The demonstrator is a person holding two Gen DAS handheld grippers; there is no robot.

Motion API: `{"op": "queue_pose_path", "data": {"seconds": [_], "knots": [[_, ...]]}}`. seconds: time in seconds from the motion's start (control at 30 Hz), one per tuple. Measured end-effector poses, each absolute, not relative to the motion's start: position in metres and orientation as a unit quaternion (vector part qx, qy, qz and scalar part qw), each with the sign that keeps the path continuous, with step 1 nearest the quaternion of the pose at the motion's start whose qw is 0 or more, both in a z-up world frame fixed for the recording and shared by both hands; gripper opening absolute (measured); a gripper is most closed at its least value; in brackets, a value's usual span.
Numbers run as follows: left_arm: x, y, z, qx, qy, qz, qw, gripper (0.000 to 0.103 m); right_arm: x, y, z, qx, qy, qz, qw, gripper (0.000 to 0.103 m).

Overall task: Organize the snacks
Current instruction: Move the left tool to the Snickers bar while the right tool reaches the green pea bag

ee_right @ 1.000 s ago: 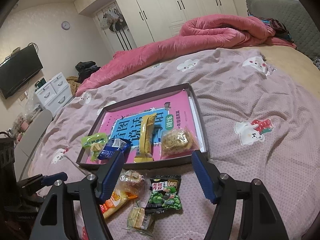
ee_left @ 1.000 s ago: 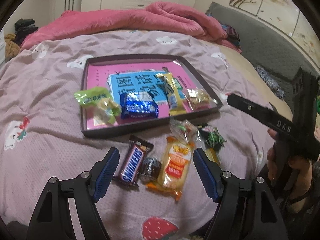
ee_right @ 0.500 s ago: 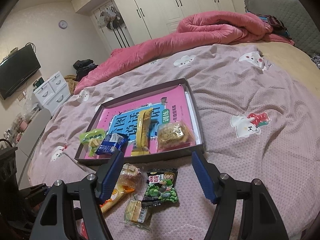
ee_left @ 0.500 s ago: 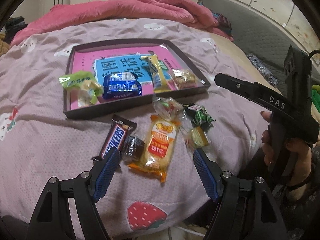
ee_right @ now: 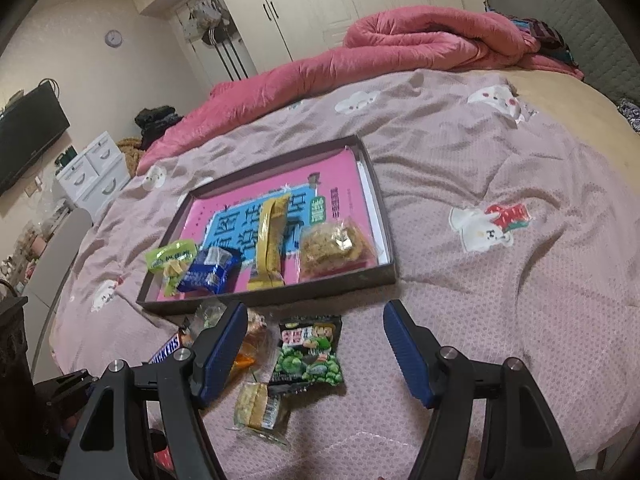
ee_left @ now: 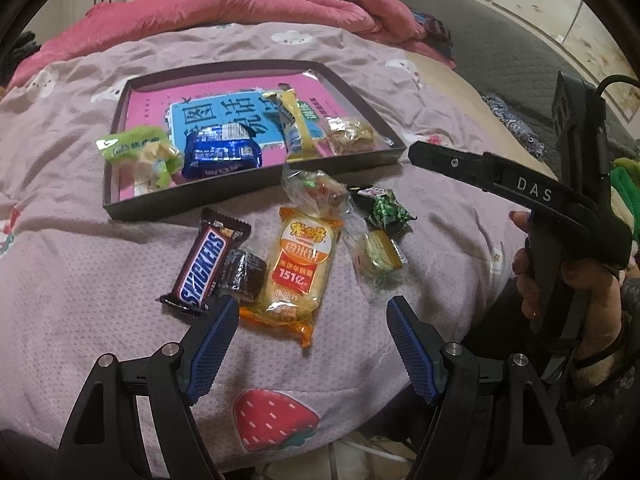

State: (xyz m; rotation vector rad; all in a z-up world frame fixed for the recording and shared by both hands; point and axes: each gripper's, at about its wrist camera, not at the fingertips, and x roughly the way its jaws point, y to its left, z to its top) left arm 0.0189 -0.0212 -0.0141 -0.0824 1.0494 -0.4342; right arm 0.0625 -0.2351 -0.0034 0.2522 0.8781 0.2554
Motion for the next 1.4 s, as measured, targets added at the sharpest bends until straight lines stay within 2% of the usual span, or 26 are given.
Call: {"op": "queue_pose_path", "data": {"seconds": [0.33,0.8,1.4], "knots": [[0.03,0.001,-0.021,-0.065,0.507,-0.175,0.842,0.078,0.066,-0.228,-0.017,0.114,0.453,0.133,0.874,0.07],[0.046,0.043,-0.032,-0.028,0.515,-0.088,0.852,0.077,0.069,-0.226,-0.021,0.116,0.463,0.134,0.869,0.07],[0.057,0.029,-0.048,0.02,0.527,-0.088,0.845,0.078,0.076,-0.224,-0.033,0.107,0.485,0.125,0.859,0.07]]}}
